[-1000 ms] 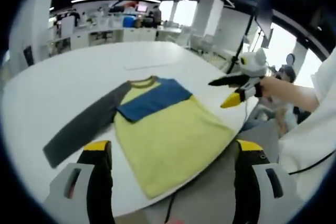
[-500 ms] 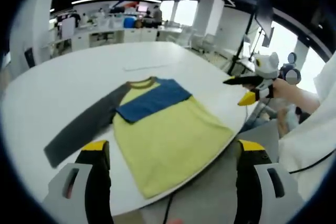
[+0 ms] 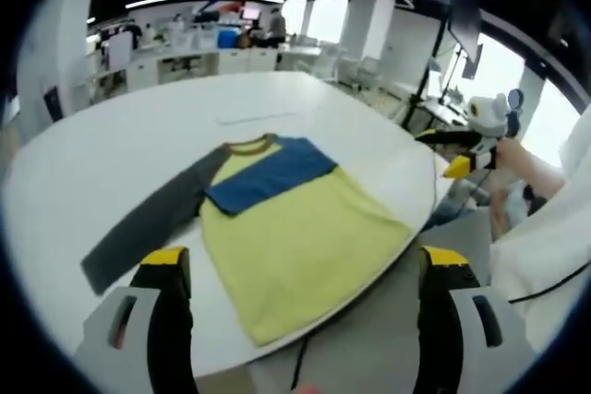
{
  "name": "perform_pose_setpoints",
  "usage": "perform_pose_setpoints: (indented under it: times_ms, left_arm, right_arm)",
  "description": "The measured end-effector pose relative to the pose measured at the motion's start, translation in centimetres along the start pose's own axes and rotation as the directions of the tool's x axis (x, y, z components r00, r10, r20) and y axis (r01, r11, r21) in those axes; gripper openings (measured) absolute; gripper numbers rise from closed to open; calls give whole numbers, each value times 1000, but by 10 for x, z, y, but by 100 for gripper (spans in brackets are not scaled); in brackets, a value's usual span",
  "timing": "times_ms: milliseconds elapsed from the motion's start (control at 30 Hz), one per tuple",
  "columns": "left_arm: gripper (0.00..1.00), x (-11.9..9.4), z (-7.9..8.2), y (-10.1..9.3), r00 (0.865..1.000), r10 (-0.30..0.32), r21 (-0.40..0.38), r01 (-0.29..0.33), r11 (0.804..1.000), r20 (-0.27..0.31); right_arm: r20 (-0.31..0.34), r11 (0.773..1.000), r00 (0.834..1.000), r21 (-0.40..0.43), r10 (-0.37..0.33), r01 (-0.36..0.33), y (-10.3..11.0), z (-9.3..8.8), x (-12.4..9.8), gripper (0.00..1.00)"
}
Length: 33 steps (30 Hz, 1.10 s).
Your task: Fold the garment on the visible template until the final outline fits inside the template.
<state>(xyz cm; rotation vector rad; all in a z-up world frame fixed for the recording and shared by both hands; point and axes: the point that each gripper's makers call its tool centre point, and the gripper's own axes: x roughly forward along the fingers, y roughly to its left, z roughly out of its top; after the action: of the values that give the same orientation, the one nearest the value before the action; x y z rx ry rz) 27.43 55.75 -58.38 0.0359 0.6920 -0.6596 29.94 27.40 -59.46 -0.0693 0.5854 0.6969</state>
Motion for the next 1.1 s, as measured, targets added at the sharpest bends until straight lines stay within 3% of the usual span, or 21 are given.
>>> perform_pose_setpoints:
  times_ms: [467, 1100]
  left_arm:
    - [99, -8, -6, -4, 1000, 22, -10, -22, 1000, -4]
    - [99, -12, -6, -3, 999, 34, -18, -34, 999, -8]
  right_arm:
    - [1, 998, 999, 36, -49, 48, -8, -21, -29, 99]
    - [16, 997, 999, 66, -45, 44, -9, -21, -23, 99]
